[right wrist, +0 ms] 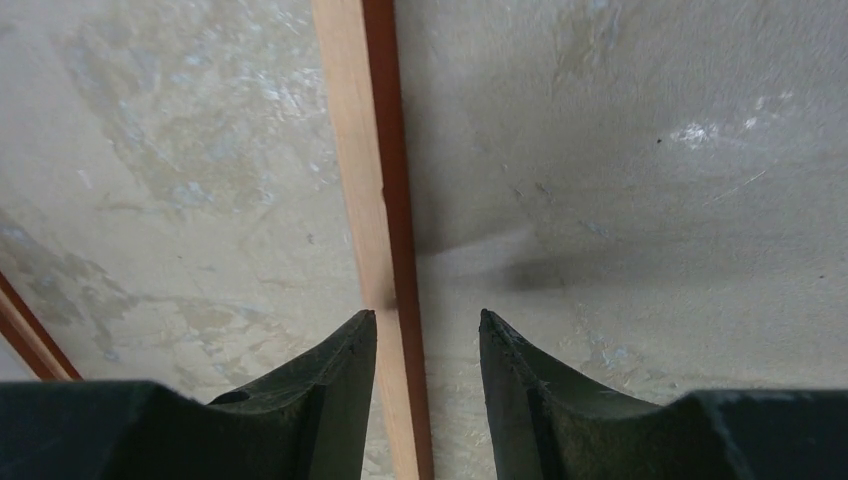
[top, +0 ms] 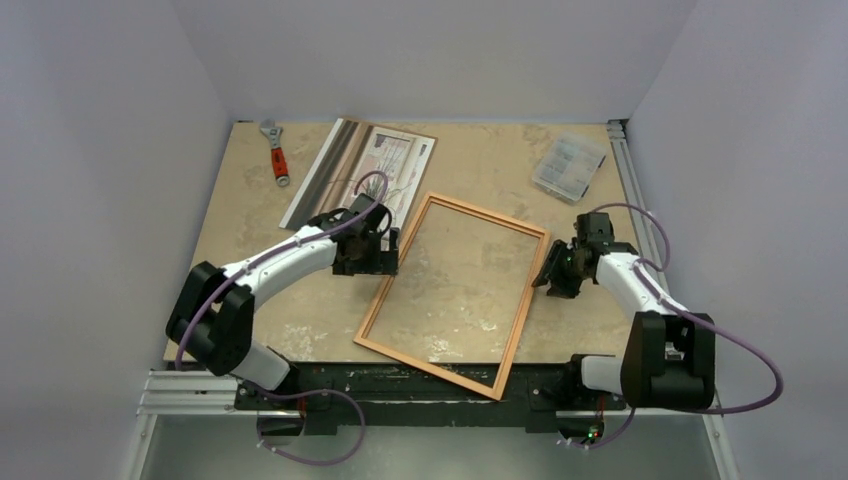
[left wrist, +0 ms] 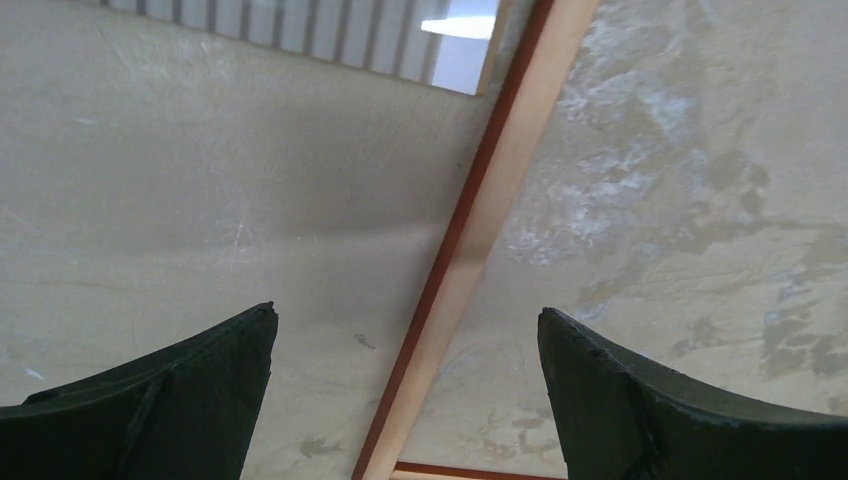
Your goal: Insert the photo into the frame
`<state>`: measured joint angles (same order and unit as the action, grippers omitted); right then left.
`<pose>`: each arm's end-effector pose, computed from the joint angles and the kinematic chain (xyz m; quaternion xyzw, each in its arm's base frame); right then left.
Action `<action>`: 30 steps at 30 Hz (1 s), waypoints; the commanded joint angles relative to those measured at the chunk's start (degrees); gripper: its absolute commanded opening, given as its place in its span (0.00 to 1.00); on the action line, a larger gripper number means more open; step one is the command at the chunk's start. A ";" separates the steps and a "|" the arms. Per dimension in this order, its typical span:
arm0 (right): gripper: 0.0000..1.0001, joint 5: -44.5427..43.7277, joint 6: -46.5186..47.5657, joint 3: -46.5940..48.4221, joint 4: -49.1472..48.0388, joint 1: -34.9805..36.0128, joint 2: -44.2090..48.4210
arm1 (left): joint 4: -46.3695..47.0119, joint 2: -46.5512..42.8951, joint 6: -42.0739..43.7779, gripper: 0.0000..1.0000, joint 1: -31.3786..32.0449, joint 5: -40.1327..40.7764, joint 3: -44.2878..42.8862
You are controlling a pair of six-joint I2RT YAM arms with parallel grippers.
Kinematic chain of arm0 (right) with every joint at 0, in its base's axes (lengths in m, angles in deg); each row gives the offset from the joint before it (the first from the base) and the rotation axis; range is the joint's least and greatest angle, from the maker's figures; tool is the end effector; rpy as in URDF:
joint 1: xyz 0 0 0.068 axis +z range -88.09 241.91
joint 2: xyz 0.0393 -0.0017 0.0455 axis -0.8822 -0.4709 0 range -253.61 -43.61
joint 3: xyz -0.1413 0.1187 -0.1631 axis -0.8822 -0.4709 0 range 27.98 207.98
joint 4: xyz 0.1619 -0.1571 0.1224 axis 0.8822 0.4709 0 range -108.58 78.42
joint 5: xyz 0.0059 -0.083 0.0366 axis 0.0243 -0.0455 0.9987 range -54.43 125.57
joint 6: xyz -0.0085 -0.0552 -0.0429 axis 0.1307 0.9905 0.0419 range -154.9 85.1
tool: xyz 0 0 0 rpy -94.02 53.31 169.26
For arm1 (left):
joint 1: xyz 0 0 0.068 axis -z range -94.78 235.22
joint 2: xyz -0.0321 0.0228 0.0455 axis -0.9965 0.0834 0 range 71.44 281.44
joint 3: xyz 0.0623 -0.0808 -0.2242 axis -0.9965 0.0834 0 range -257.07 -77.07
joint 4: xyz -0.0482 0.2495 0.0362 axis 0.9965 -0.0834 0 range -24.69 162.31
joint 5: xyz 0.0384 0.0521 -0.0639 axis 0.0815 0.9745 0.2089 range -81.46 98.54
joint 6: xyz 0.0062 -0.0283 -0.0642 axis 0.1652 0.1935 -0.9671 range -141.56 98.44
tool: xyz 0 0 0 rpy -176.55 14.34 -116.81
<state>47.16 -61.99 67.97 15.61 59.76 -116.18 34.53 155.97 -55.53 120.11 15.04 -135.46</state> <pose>0.2353 0.0028 0.1407 0.2263 0.9481 0.1398 0.1742 0.2474 -0.1646 0.1793 -0.0050 0.9727 -0.0818 0.2170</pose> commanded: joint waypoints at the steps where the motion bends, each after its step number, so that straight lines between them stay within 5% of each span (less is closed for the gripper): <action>1: 0.42 2.34 -2.49 -2.69 -3.52 0.61 -1.24 | 4.85 4.47 -2.14 0.98 -1.66 -7.38 1.65; 11: 0.42 6.39 -4.09 -3.45 -8.70 1.54 -4.84 | 10.12 16.71 -6.39 0.92 2.43 -14.97 -4.09; 19: 0.43 5.21 -1.76 6.96 -6.52 1.51 -9.89 | 10.63 24.11 -8.81 0.87 8.82 -18.77 -13.95; 30: 0.44 0.72 2.12 20.19 -3.64 1.44 -19.65 | 13.25 25.67 -12.06 0.85 10.69 -22.60 -16.04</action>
<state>42.95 -60.48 83.81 11.50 59.87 -133.43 39.07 178.99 -63.18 127.78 2.28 -149.76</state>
